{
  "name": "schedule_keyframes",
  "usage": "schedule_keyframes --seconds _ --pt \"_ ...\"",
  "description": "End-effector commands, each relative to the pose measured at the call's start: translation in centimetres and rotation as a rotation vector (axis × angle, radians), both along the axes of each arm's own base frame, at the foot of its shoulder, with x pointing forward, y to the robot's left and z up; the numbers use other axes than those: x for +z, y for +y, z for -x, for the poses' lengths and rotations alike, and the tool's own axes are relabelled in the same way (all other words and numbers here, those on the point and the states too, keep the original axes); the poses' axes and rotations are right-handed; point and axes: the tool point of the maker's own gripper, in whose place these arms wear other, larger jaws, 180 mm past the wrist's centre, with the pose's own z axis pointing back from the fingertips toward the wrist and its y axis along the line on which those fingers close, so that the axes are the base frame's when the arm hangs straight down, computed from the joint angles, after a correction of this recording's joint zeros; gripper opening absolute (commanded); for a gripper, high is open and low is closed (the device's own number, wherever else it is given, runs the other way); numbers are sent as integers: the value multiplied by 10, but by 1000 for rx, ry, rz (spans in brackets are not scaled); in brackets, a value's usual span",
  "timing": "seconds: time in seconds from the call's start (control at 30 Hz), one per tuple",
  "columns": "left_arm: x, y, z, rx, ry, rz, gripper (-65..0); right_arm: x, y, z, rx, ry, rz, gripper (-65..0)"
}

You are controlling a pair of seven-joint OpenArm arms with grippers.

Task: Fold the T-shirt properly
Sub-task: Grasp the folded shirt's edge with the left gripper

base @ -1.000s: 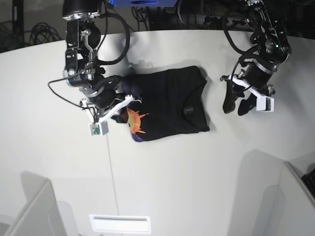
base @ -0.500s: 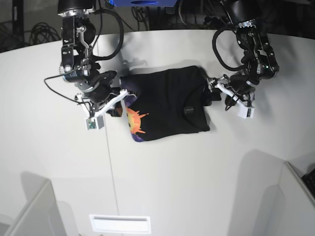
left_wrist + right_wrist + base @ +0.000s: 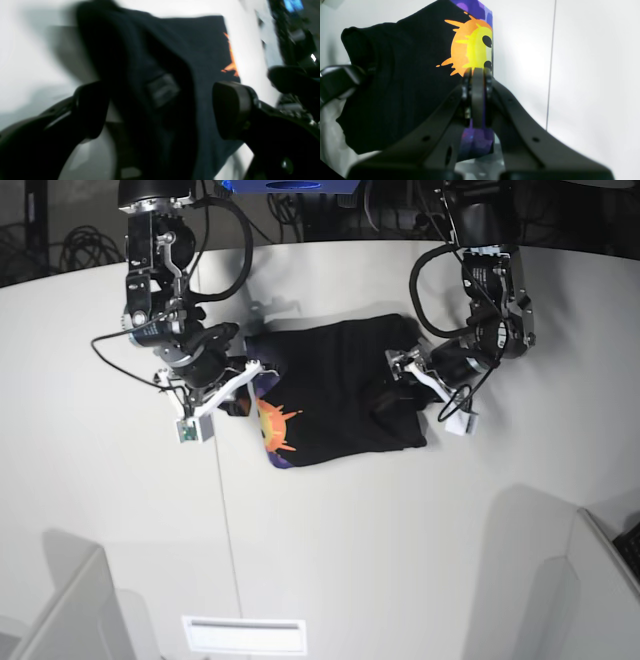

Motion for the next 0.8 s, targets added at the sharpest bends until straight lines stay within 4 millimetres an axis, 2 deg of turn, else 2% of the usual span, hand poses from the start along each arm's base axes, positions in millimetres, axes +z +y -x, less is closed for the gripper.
schedule_keyframes --seconds 0.0,0.1,0.13,0.17,0.33,0.47,0.57,0.67,0.77 --pt "-4 1 1 -11 18 -12 -20 14 0 -8 -2 -54 -7 -650" --pt "-14 0 6 -6 53 0 -31 13 -2 -8 -7 -52 -6 -650" --pt "-17 0 9 -6 66 3 -64 13 -2 -8 -8 -52 -6 -650" --pt "-21 0 11 -5 78 5 -109 13 -4 -8 -9 -52 -1 -650" --pt "-40 -2 21 -2 145 26 -429 13 -8 -9 -9 -58 11 -650" --pt "-45 2 24 -13 159 -11 -640 17 -9 -10 -9 -69 12 -650" --pt "-58 12 32 -64 191 -128 -650 19 -9 -9 -6 -71 13 -650" --pt "-66 7 35 -147 202 -234 -650 16 -12 -4 -15 -65 14 -650" --pt "-74 -2 38 -249 208 -340 -650 12 -25 -2 -53 -49 22 -650"
